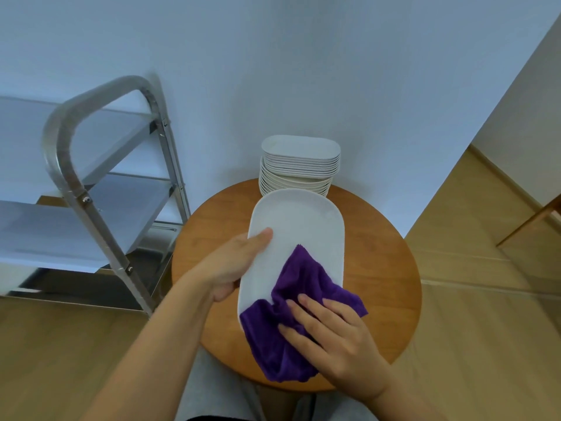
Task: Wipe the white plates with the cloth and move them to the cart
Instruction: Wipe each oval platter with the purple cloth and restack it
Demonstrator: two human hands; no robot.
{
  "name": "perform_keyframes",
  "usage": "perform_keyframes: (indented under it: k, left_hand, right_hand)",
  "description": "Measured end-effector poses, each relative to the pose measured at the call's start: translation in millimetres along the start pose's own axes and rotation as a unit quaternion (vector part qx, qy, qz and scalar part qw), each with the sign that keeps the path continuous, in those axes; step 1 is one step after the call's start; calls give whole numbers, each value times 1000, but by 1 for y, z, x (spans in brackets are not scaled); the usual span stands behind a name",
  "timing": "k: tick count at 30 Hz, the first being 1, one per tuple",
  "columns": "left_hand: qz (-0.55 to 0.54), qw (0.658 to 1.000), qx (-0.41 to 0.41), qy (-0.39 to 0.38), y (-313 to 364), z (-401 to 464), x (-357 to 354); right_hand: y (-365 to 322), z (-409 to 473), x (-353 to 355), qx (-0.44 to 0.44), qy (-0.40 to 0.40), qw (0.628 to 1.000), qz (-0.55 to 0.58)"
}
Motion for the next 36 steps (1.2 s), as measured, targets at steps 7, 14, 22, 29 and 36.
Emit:
perform_keyframes:
  k: [7, 14, 22, 29, 36]
  left_hand:
    - [-149, 985, -41, 77, -23, -7, -23]
    - [-51, 993, -64, 83, -26, -16, 3]
    - [-45, 998, 34, -14, -32, -1, 22]
    - [-175, 978, -44, -107, -48, 10, -21]
    - [-299, 949, -50, -83, -41, 9, -14]
  right_hand:
    - [31, 15, 9, -176, 49, 983, 1]
    - [39, 4, -4, -56, -61, 995, 61]
    - [83, -8, -4, -372, 1, 870, 324]
    - [82, -2, -18, -483, 253, 483, 685]
    - [86, -30, -33, -624, 212, 521, 542]
Point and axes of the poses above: each hand's wrist, its own z-axis towards the middle knuckle, its own x-axis out of the back of the hand, y = z × x, the point moved 8 cm from there along z, towards the middle knuckle, and after that the axes turned 12 degrees about x, right-handed, at the moved point
